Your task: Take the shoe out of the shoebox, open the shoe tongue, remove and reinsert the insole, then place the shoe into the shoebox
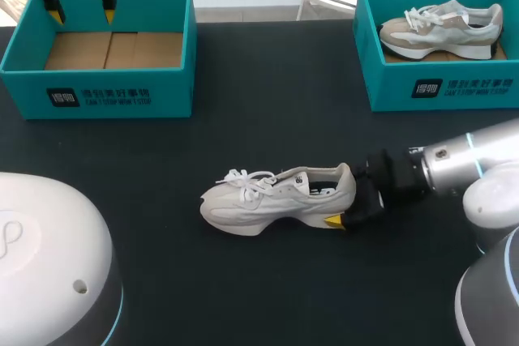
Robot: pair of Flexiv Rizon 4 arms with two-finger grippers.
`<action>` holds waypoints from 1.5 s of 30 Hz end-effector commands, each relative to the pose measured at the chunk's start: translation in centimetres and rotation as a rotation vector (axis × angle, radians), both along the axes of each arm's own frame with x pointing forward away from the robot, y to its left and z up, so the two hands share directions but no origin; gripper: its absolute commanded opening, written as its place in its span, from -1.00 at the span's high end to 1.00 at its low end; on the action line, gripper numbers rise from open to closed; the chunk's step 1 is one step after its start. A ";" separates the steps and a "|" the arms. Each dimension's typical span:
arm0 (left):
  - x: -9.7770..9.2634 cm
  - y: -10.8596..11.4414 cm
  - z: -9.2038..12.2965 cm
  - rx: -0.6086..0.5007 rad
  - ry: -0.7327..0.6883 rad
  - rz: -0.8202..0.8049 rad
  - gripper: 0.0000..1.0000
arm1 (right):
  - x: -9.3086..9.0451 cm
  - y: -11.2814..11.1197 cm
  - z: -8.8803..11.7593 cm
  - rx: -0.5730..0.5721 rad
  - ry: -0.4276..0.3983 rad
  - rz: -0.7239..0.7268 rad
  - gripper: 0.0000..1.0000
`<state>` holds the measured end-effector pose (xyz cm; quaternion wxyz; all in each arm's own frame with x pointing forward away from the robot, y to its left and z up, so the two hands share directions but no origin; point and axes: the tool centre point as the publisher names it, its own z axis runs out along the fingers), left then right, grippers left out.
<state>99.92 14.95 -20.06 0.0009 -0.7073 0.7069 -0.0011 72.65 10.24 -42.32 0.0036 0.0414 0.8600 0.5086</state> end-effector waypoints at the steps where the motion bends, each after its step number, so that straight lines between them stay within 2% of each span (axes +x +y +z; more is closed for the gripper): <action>1: 0.0 0.0 0.0 0.000 0.001 0.000 -1.00 | 0.2 0.3 -0.1 -0.005 0.001 -0.001 1.00; 9: 0.0 0.0 0.0 0.000 0.001 0.000 -1.00 | 0.2 0.3 -0.1 -0.005 0.001 -0.001 1.00; 10: -0.6 -0.5 0.2 -0.015 -0.008 0.031 -1.00 | 0.2 0.3 -0.1 -0.005 0.001 -0.001 1.00; 18: -7.9 -7.4 -0.6 -0.033 -0.042 0.138 -1.00 | 0.2 0.3 -0.1 -0.005 0.001 -0.001 1.00; 25: -12.6 -13.7 -1.0 -0.040 -0.033 0.150 -1.00 | 0.2 0.3 -0.1 -0.005 0.001 -0.001 1.00; 29: -15.1 -17.0 -1.5 -0.002 -0.052 0.124 -1.00 | 0.2 0.3 -0.1 -0.005 0.001 -0.001 1.00; 35: -18.1 -22.0 -2.0 0.007 -0.068 0.098 -1.00 | 0.2 0.3 -0.1 -0.005 0.001 -0.001 1.00; 45: -18.1 -22.0 -2.0 0.007 -0.068 0.098 -1.00 | 0.2 0.3 -0.1 -0.005 0.001 -0.001 1.00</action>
